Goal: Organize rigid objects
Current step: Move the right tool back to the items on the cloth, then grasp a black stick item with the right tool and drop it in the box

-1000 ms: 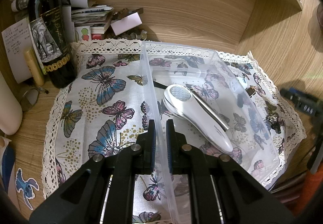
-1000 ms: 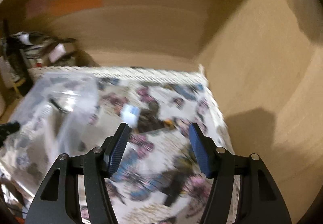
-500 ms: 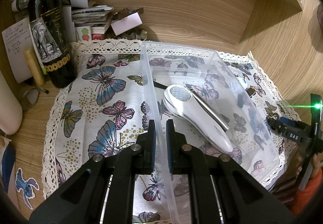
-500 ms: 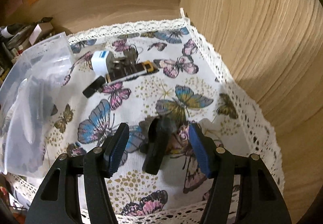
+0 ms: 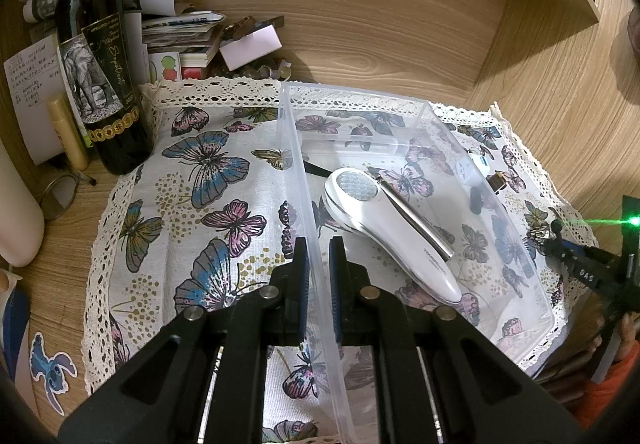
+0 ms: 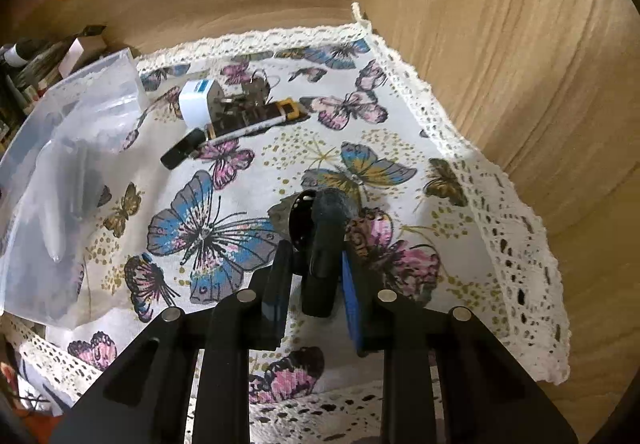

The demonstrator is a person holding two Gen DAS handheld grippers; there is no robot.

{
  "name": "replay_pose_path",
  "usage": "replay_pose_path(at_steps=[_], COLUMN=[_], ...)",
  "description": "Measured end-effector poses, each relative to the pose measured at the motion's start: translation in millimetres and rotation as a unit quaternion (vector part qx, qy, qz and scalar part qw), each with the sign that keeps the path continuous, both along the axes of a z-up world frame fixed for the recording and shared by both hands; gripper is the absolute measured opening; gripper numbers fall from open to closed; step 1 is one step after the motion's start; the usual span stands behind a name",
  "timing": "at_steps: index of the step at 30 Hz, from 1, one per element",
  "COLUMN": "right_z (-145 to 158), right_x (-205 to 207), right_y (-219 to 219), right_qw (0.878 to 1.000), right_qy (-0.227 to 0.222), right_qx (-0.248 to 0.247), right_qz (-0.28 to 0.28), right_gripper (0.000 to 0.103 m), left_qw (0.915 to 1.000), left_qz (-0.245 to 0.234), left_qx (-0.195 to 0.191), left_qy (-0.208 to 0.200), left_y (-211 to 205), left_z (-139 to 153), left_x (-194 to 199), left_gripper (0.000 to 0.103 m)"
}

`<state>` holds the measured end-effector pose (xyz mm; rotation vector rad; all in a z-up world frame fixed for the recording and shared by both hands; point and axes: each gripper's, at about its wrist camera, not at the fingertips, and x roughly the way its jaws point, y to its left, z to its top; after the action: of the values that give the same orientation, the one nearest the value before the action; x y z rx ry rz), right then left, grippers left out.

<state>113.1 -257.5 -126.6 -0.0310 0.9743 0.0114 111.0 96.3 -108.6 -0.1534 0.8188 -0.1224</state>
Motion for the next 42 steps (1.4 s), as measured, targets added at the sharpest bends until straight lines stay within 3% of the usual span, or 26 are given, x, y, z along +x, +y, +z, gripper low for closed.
replay_pose_path(at_steps=[9,24,32,42], right_z=[41,88,79,50], right_x=[5,29,36,48], right_y=[18,114,160,192], right_qw=[0.998,0.978,0.967,0.960], right_qy=[-0.054,-0.123,-0.111,-0.054], right_qx=[-0.009,0.001,0.007,-0.010], right_qz=[0.028,0.169,0.230,0.274], right_gripper=[0.021,0.022,0.022,0.022], left_qw=[1.0000,1.0000,1.0000,1.0000], left_qz=[0.000,0.000,0.000,0.000], left_qx=[-0.001,-0.001,-0.001,-0.002], left_qy=[0.000,0.001,0.000,0.000], left_y=[0,-1,-1,-1], left_z=[0,0,0,0], left_x=[0,1,1,1], left_gripper=[0.009,0.009,0.009,0.009])
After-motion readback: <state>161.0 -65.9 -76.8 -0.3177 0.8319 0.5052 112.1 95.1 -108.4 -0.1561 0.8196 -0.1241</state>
